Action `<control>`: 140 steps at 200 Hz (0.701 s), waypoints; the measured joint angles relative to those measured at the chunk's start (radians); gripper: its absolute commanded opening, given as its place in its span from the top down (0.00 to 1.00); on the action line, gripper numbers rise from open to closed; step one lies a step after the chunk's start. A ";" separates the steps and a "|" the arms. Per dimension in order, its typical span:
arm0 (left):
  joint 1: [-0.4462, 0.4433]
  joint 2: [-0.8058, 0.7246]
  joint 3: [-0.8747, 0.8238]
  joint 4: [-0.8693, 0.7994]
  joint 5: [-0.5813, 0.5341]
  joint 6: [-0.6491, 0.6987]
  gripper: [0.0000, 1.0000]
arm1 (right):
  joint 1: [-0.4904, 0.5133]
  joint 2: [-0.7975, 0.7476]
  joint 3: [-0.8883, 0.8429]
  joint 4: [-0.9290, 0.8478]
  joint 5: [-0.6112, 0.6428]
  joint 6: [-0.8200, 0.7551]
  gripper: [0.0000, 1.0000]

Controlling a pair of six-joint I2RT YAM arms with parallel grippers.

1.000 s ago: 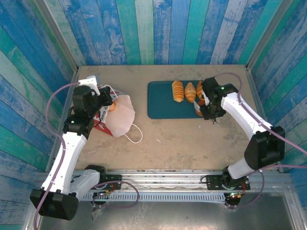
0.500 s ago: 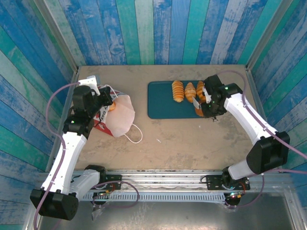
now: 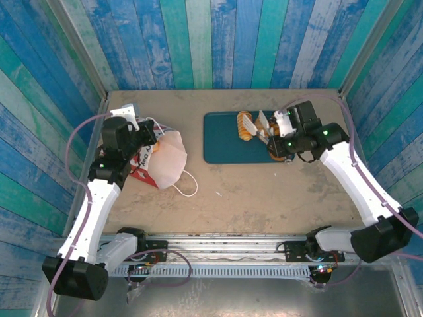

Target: Take the fake bread out of the paper bag

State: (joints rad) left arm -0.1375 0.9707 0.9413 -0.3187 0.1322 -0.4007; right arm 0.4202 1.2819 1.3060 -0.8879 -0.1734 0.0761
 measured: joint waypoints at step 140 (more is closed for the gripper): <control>0.000 -0.112 0.048 -0.165 -0.071 0.090 1.00 | 0.671 0.302 -0.057 0.344 0.087 -0.152 0.65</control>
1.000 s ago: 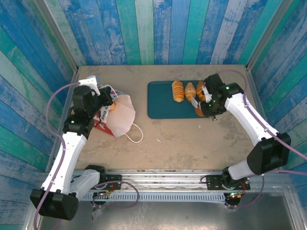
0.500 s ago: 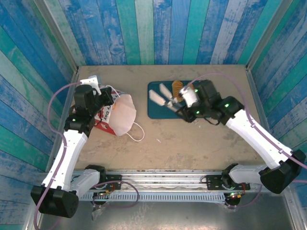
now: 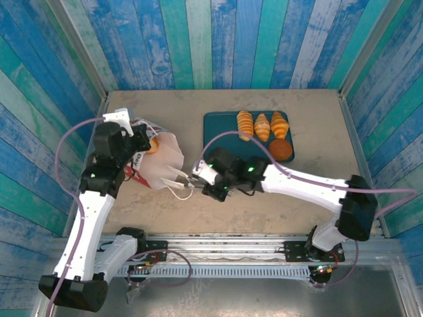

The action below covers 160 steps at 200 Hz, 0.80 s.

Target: Take the fake bread out of the paper bag

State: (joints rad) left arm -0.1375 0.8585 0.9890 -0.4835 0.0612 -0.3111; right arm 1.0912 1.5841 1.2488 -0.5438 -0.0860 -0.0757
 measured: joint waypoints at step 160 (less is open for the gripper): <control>0.000 -0.077 0.018 -0.077 -0.001 0.072 1.00 | 0.163 0.411 0.400 0.080 0.354 0.148 0.62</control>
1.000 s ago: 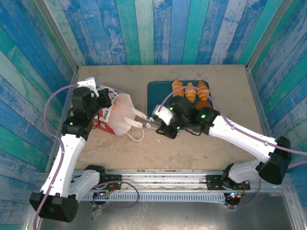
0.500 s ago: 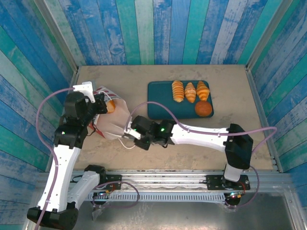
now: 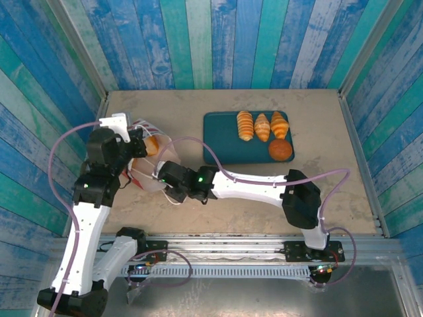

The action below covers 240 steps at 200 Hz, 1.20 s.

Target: Take the fake bread out of the paper bag

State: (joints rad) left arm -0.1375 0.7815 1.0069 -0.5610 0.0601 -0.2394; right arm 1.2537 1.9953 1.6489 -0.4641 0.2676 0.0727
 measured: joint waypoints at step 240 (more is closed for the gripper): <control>0.000 0.023 -0.010 0.029 0.013 -0.042 1.00 | -0.047 0.269 0.375 -0.010 -0.006 0.006 0.60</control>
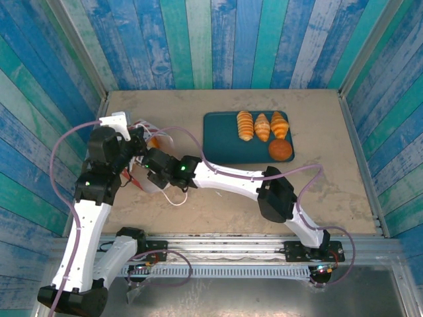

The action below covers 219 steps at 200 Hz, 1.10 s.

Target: Take the fake bread out of the paper bag

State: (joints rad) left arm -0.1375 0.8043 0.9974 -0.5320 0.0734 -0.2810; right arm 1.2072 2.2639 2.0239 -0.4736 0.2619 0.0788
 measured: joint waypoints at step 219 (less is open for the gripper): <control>0.000 -0.002 -0.029 0.012 0.008 -0.005 1.00 | -0.043 -0.318 -0.339 -0.109 -0.217 0.157 0.75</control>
State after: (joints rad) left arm -0.1375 0.8028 0.9684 -0.5198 0.0814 -0.2863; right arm 1.1637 1.9457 1.6848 -0.5827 0.0452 0.2359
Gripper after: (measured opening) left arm 0.045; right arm 0.247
